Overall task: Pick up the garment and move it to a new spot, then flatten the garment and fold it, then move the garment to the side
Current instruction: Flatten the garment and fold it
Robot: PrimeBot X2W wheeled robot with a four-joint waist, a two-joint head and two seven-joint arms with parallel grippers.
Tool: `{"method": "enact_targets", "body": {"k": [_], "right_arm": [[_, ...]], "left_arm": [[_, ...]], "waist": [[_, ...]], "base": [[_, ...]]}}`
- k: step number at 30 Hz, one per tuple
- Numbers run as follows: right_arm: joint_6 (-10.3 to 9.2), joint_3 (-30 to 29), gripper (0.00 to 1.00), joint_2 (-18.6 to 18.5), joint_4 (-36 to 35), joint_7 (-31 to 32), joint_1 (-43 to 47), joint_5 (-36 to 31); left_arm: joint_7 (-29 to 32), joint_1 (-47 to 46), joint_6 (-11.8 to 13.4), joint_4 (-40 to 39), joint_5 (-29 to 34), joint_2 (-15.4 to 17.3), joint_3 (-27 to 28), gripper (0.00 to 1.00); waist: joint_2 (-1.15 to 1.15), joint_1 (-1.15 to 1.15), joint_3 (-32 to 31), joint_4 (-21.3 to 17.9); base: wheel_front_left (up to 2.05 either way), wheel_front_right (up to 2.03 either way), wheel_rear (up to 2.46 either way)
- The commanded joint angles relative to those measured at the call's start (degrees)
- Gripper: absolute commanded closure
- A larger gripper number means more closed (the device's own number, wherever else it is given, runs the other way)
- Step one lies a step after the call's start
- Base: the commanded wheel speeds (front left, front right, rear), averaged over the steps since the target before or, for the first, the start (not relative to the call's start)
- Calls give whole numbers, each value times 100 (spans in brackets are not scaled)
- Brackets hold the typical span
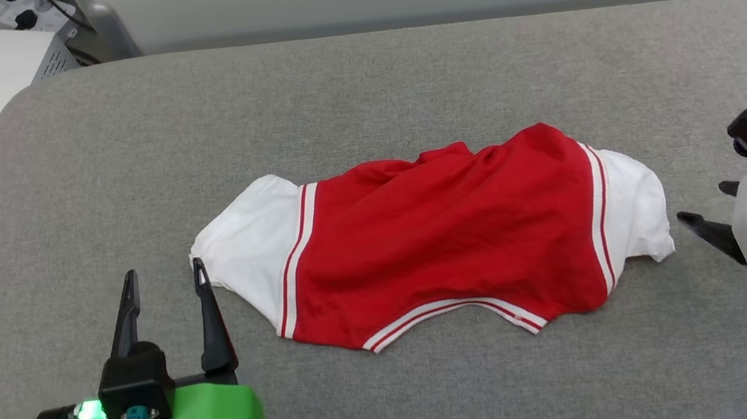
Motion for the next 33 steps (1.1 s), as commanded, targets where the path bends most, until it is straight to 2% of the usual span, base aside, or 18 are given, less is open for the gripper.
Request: {"method": "enact_targets", "body": {"k": [1, 4, 11, 16, 17, 18, 22, 26, 33], "right_arm": [[-1, 106, 0, 14, 117, 194, -182, 159], [-1, 276, 0, 77, 397, 408, -388, 339], [-1, 790, 0, 513, 1278, 374, -682, 394], [-1, 1247, 0, 727, 1767, 21, -646, 457], [-1, 1307, 72, 735, 1791, -103, -654, 480], [-1, 1335, 100, 735, 1807, -314, -672, 514], [-1, 1374, 100, 609, 1642, -948, -663, 725], [-1, 1216, 100, 327, 1125, -1417, -423, 1040], [-1, 526, 100, -363, -139, -1639, 609, 1627]], "left_arm": [[-32, 98, -78, -10, 143, -93, 71, 0], [-32, 47, -220, 3, 288, -272, 184, 0], [-32, -148, -536, 107, 616, -631, 449, 0], [-32, -175, -728, 221, 805, -819, 611, 0], [-32, -166, -754, 240, 833, -845, 643, 0], [-32, -148, -783, 270, 866, -872, 686, 0], [-32, -42, -892, 365, 948, -955, 838, 0], [-32, 105, -986, 412, 1015, -1016, 977, 0], [-32, 281, -1119, 442, 1114, -1086, 1199, 0]], "waist": [[0, 0, 180, 128], [0, 0, 342, 217], [0, 0, 666, 330], [0, 0, 675, 270], [0, 0, 651, 248], [0, 0, 605, 213], [0, 0, 375, 74], [0, 0, 147, -74], [0, 0, -34, -278]], "base": [[0, 0, 0], [0, 0, 0], [0, 0, 0], [0, 0, 0], [0, 0, 0], [0, 0, 0], [0, 0, 0], [0, 0, 0], [0, 0, 0]]}}
